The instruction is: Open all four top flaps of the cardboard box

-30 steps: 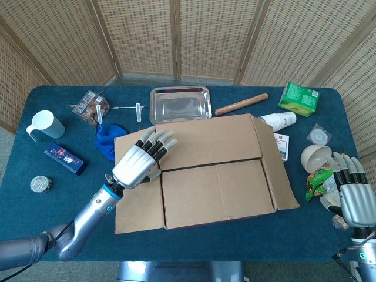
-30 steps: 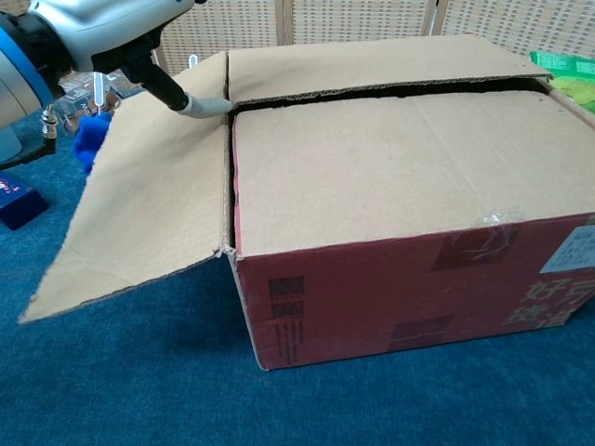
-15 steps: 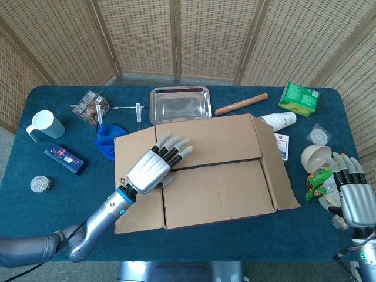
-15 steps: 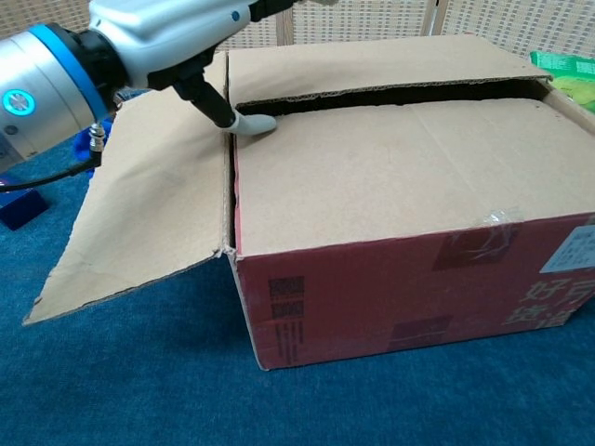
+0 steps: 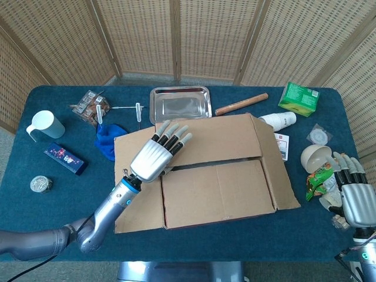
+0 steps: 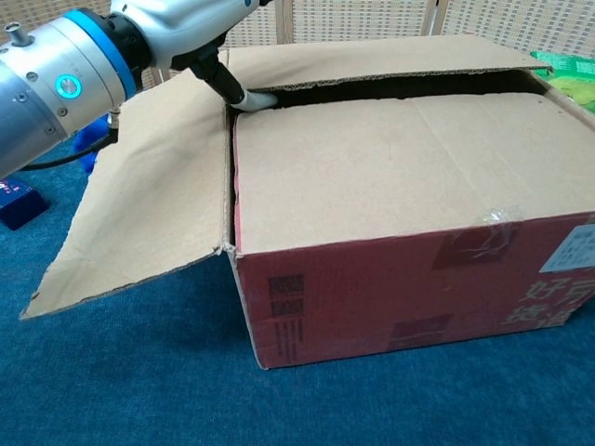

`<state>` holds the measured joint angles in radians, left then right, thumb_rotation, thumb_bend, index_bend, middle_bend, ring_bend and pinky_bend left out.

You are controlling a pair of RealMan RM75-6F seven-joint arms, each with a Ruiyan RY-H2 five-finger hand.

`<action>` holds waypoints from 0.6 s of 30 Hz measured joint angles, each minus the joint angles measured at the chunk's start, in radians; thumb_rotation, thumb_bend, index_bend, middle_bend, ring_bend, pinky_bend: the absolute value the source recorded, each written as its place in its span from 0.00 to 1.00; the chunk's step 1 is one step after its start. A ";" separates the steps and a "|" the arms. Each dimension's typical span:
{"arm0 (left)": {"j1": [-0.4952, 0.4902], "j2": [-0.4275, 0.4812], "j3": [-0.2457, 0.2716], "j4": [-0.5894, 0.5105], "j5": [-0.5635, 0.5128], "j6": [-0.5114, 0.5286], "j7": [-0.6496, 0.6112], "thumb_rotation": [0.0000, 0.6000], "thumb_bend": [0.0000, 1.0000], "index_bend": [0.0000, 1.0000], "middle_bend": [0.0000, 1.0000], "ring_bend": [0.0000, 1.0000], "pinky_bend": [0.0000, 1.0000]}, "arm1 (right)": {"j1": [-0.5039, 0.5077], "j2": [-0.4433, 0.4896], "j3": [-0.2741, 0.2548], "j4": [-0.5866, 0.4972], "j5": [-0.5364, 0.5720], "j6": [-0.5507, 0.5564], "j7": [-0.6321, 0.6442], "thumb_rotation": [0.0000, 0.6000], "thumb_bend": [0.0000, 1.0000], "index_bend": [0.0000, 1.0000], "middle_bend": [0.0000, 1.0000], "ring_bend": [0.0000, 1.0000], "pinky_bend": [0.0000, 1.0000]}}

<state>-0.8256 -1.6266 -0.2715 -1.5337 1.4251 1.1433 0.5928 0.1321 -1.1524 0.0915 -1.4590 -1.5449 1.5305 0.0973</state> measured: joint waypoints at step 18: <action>-0.098 0.066 -0.141 0.004 -0.040 0.012 0.072 1.00 0.03 0.00 0.00 0.00 0.00 | 0.006 0.003 -0.004 0.001 -0.005 -0.017 0.017 1.00 0.00 0.00 0.02 0.00 0.00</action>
<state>-0.9235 -1.5603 -0.4124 -1.5299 1.3854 1.1551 0.6644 0.1380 -1.1496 0.0872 -1.4576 -1.5503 1.5134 0.1138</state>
